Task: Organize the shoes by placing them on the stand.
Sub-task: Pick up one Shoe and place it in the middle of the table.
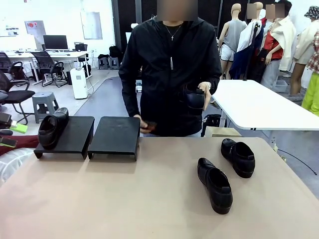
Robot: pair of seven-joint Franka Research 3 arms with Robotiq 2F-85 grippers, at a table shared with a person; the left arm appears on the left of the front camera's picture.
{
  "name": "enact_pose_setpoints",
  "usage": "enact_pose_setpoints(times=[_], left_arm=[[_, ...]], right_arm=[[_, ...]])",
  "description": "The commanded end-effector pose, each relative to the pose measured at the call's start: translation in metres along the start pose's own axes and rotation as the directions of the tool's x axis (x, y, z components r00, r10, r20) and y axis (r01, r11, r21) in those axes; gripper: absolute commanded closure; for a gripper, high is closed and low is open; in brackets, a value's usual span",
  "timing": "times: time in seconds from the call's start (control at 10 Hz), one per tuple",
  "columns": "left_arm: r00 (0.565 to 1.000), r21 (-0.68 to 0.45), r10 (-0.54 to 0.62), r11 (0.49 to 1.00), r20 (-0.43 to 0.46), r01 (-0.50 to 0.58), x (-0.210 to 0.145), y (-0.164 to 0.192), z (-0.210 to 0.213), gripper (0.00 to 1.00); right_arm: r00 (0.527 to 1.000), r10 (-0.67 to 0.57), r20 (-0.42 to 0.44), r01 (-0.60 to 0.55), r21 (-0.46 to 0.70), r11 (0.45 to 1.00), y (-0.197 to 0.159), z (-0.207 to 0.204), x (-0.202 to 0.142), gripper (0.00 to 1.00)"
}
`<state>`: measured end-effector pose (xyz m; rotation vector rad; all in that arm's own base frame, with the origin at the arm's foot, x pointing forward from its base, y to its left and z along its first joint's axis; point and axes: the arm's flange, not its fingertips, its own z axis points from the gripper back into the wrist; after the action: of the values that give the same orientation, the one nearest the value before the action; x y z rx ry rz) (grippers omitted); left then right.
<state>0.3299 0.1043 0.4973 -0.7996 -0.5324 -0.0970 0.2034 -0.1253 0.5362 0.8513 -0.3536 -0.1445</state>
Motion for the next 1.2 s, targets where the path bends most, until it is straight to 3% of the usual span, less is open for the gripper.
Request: enact_pose_setpoints(times=[0.0,0.2,0.4,0.5,0.7,0.9,1.1], left_arm=[[1.0,-0.001,-0.016,1.0,-0.006,0.016,0.0,0.001,0.002,0.0],[1.0,-0.001,-0.016,1.0,-0.006,0.016,0.0,0.001,0.002,0.0],[1.0,-0.001,-0.016,1.0,-0.006,0.016,0.0,0.001,0.002,0.0],[1.0,-0.001,-0.016,1.0,-0.006,0.016,0.0,0.001,0.002,0.0],[1.0,-0.001,-0.016,1.0,-0.006,0.016,0.0,0.001,0.002,0.0],[1.0,-0.001,-0.016,1.0,-0.006,0.016,0.0,0.001,0.002,0.0],[1.0,-0.001,-0.016,1.0,-0.006,0.016,0.0,0.001,0.002,0.0]], right_arm=[[1.0,0.0,0.0,0.0,0.0,1.0,0.0,0.0,0.0,0.0],[0.982,0.163,-0.097,-0.178,-0.182,0.967,0.063,-0.037,0.016,0.0],[0.975,0.147,-0.169,-0.199,-0.352,0.915,0.094,-0.077,0.046,0.0],[0.981,0.115,-0.155,-0.168,-0.39,0.906,0.09,-0.058,0.041,0.0],[0.991,0.067,-0.116,-0.105,-0.366,0.925,0.066,0.027,0.005,0.0],[0.999,-0.032,0.003,0.031,-0.269,0.963,0.028,0.123,-0.039,0.0],[0.992,-0.112,0.065,0.121,-0.149,0.981,-0.019,0.168,-0.059,0.0]])
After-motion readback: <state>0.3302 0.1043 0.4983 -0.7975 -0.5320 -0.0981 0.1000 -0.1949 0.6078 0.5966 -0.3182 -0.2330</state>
